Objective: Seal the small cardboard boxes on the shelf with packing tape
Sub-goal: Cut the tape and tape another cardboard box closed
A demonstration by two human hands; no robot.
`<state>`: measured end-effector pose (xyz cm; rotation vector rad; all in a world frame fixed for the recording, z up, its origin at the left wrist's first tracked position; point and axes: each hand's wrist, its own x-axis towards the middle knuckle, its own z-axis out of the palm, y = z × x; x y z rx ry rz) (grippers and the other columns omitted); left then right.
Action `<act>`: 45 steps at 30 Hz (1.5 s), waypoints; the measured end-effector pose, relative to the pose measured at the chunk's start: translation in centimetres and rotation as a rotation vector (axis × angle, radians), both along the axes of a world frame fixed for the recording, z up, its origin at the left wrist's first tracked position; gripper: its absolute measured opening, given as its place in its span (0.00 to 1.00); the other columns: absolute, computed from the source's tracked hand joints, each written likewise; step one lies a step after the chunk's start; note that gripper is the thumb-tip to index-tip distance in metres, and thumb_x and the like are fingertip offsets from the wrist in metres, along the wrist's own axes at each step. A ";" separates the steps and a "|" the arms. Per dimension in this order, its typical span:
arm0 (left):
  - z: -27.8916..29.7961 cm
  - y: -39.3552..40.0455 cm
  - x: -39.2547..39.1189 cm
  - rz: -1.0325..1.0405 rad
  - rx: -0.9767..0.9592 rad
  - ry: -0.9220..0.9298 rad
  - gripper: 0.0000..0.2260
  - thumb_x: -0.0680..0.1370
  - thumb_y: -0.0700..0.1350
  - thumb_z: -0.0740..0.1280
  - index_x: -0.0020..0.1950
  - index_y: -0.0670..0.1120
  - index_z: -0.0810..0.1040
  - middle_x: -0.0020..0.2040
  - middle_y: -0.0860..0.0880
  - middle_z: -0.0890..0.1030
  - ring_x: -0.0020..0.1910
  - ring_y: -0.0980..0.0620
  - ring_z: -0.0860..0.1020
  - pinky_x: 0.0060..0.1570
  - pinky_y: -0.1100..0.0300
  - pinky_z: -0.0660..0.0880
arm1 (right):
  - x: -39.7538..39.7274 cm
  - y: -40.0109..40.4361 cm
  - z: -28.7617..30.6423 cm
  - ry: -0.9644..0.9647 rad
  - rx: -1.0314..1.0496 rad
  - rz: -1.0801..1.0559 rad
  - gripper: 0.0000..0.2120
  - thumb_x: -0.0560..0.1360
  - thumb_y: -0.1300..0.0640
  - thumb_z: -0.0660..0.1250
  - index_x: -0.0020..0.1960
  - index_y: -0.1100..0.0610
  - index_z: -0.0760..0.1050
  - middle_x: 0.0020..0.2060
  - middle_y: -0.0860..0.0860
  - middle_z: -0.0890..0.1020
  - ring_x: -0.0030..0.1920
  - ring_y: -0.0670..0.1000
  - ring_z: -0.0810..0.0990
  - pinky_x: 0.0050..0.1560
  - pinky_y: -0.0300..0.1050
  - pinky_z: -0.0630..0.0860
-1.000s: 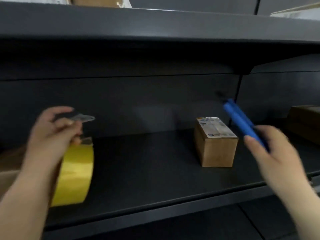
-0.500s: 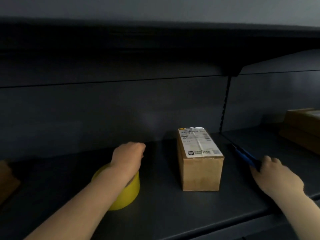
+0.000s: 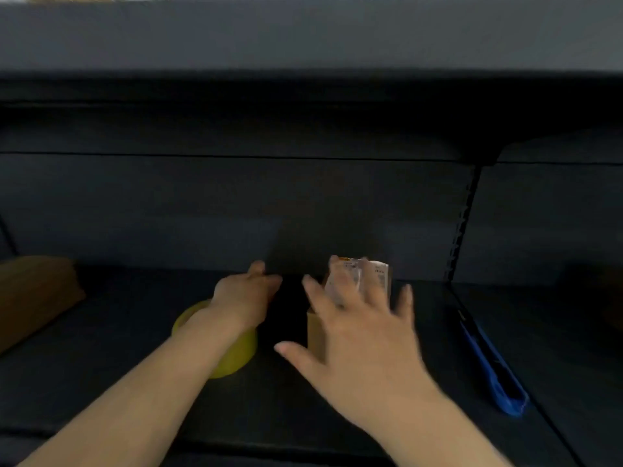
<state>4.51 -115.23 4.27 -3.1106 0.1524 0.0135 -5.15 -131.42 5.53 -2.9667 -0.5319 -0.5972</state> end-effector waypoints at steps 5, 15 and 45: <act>-0.4 -0.8 -1.0 0.007 -0.067 0.037 0.09 0.79 0.45 0.58 0.58 0.53 0.71 0.63 0.48 0.65 0.64 0.42 0.67 0.57 0.48 0.72 | 2.2 -0.2 -0.4 0.192 -0.056 -0.103 0.29 0.74 0.35 0.54 0.70 0.48 0.54 0.71 0.56 0.58 0.70 0.66 0.54 0.59 0.68 0.65; -1.5 -0.1 -1.3 -0.105 -0.156 -0.325 0.01 0.75 0.44 0.64 0.44 0.48 0.75 0.47 0.51 0.77 0.45 0.48 0.78 0.41 0.54 0.76 | 2.3 -6.3 -1.6 0.151 0.490 -0.111 0.30 0.72 0.38 0.54 0.72 0.38 0.51 0.69 0.45 0.59 0.66 0.54 0.60 0.55 0.50 0.70; -3.3 0.6 -7.0 -0.155 -0.189 -0.517 0.18 0.67 0.42 0.75 0.56 0.49 0.79 0.53 0.49 0.82 0.47 0.47 0.82 0.36 0.55 0.81 | 0.0 -3.1 -4.2 -0.363 0.279 0.048 0.20 0.68 0.41 0.62 0.54 0.50 0.79 0.51 0.47 0.79 0.57 0.52 0.72 0.61 0.59 0.64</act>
